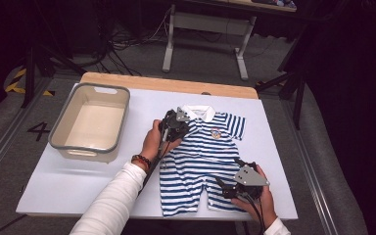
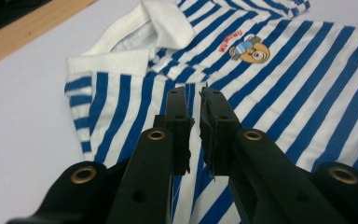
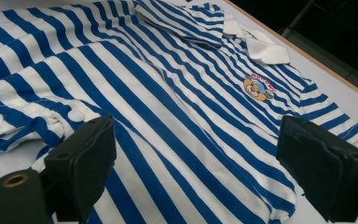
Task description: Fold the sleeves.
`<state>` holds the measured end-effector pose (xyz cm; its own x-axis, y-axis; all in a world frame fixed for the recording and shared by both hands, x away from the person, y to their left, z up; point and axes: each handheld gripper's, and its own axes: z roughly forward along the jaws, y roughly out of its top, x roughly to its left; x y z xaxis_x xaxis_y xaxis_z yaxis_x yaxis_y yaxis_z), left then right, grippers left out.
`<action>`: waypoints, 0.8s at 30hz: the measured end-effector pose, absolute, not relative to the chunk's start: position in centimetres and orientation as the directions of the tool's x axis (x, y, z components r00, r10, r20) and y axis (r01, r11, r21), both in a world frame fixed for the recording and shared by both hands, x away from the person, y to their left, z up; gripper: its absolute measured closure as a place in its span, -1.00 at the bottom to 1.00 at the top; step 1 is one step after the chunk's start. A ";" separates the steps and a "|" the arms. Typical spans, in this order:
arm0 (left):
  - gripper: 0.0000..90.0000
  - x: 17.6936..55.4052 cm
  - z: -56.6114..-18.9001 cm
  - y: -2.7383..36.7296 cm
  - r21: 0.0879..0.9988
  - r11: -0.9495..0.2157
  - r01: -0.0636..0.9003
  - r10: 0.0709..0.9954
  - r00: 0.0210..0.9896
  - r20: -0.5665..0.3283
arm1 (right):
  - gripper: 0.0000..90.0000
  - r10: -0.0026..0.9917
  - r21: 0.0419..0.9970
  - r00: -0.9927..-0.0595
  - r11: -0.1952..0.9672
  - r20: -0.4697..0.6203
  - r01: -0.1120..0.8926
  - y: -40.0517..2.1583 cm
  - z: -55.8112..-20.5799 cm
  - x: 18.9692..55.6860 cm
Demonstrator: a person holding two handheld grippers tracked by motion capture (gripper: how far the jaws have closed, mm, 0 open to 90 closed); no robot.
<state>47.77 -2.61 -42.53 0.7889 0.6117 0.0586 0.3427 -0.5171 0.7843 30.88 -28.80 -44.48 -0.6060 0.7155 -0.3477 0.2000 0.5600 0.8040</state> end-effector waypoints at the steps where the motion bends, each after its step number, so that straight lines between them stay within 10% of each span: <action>1: 0.82 47.7 -42.7 -2.4 0.784 -0.517 0.343 0.615 0.786 0.062 | -0.72 0.716 0.804 -0.606 0.559 -0.347 0.200 -28.8 -44.5 30.9; 24: 0.76 42.7 -43.6 1.6 0.840 -0.500 0.211 0.572 0.809 0.136 | -0.72 0.737 0.833 -0.598 0.517 -0.314 0.199 -29.3 -44.3 30.9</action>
<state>42.70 1.62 -43.61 0.8091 0.5716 0.1363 0.2114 -0.4996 0.8401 30.93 -29.31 -44.33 -0.5979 0.7373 -0.3144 0.1992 0.5166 0.8328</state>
